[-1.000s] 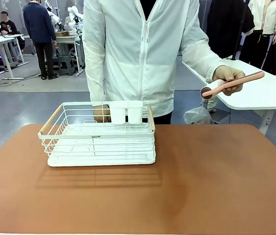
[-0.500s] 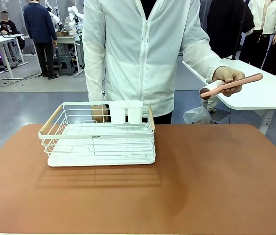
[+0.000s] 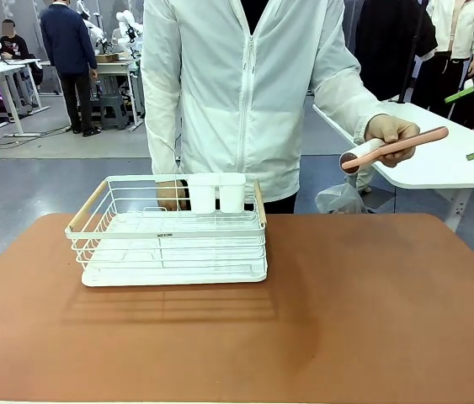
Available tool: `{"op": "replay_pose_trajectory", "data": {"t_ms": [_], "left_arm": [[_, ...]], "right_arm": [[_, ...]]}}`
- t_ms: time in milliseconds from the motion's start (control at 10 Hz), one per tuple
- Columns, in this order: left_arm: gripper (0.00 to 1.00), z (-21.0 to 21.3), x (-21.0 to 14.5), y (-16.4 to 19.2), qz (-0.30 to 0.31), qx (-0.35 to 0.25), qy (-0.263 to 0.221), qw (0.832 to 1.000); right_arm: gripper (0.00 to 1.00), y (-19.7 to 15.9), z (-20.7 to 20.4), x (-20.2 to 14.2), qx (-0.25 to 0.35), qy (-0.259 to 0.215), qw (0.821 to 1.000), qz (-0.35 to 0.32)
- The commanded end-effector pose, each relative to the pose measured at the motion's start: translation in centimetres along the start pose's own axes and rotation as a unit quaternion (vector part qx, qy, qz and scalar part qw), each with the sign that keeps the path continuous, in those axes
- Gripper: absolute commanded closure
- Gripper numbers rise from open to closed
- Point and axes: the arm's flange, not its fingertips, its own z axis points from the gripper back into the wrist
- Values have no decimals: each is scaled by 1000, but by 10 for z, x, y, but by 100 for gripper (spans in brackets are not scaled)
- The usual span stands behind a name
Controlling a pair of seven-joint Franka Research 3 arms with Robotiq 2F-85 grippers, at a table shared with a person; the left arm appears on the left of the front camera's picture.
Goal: Clean the table.
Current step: Pick up the Lint Roller when the human hands it over.
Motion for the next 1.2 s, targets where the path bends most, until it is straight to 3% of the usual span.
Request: {"op": "replay_pose_trajectory", "data": {"t_ms": [0, 100, 1100], "left_arm": [[0, 2, 0, 0, -3, -5, -3, 1000], [0, 2, 0, 0, -3, -5, -3, 1000], [0, 2, 0, 0, -3, -5, -3, 1000]], "right_arm": [[0, -4, -19, -3, 20, -3, 999, 26], [0, -3, -26, -1, 25, -21, 999, 39], [0, 4, -64, 15, 35, -44, 996, 72]]}}
